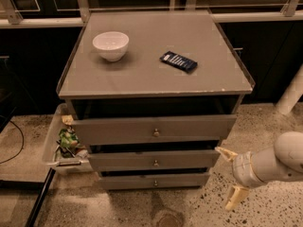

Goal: Open middle drawer

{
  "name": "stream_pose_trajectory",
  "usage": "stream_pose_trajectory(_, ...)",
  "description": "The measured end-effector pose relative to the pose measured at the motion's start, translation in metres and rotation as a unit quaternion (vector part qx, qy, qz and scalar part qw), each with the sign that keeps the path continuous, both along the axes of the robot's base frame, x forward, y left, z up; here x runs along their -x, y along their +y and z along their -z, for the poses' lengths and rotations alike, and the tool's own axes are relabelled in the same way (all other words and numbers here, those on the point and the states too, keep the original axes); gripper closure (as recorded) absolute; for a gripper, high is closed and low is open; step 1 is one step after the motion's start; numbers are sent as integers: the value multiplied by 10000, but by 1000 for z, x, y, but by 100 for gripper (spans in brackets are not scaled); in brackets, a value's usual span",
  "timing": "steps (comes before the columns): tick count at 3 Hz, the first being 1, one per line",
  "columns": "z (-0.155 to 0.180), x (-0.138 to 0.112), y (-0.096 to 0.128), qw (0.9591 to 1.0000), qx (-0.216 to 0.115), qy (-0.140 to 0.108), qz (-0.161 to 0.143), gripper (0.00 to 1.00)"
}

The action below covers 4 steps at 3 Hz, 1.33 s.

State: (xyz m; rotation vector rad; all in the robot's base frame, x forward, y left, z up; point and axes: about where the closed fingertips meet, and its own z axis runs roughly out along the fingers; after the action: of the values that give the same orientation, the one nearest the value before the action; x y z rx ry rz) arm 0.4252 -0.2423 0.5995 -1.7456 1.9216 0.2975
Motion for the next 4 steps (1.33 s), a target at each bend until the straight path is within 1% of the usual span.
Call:
stream_pose_trajectory(1, 26, -23, 4, 9997, -77, -165, -142, 0)
stream_pose_trajectory(2, 33, -25, 9, 9995, -133, -211, -197, 0)
stream_pose_trajectory(3, 60, -47, 16, 9988, -212, -337, -302, 0)
stream_pose_trajectory(4, 134, -93, 27, 9969, -430, -412, -517, 0)
